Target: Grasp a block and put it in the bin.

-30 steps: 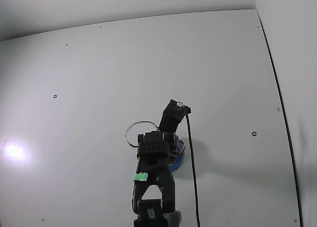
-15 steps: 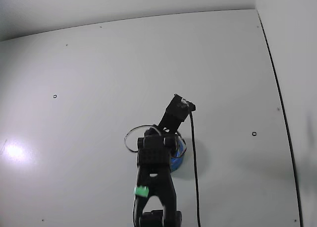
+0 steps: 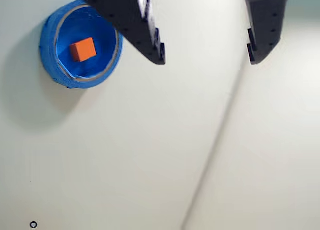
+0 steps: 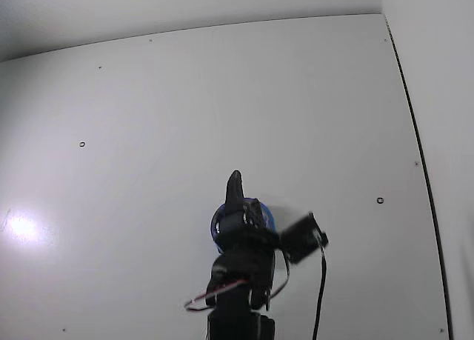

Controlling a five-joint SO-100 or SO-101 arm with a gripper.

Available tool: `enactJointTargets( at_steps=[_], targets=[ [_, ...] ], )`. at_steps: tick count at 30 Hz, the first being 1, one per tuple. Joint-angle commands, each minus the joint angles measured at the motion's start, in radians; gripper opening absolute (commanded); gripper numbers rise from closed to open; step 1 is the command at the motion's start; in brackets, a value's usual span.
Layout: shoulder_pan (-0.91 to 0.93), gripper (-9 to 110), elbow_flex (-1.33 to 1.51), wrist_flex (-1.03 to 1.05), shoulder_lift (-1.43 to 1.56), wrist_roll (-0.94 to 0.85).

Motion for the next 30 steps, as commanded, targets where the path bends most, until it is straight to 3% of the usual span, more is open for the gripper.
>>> enactJointTargets(
  at_steps=[1, 4, 9, 12, 30],
  targets=[
    [0.017, 24, 0.118, -0.008, 0.044, 0.080],
    [0.020, 18, 0.245, -0.008, 0.002, 0.115],
    [0.020, -2, 0.373, -0.009, -0.034, 0.124],
    [0.020, 2, 0.413, -0.009, -0.034, 0.137],
    [-0.158, 0, 0.442, -0.006, -0.034, 0.140]
  ],
)
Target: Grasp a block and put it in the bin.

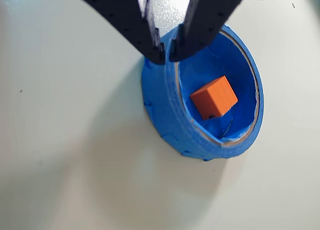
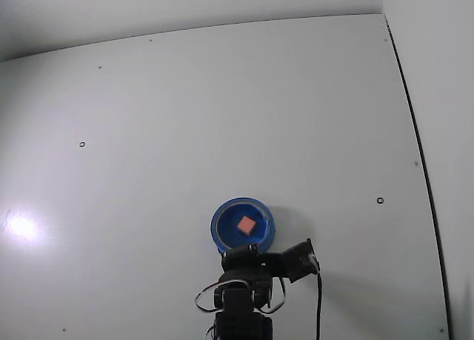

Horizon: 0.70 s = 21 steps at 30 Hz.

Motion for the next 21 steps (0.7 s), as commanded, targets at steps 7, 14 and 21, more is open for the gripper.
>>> enactJointTargets(
  at_steps=[7, 14, 21],
  targets=[
    [-0.025, 0, -0.020, -0.006, 0.000, 0.003],
    [-0.054, 0, -0.021, -0.006, 0.000, -0.005],
    [-0.109, 0, -0.031, -0.006, 0.000, 0.003]
  ],
)
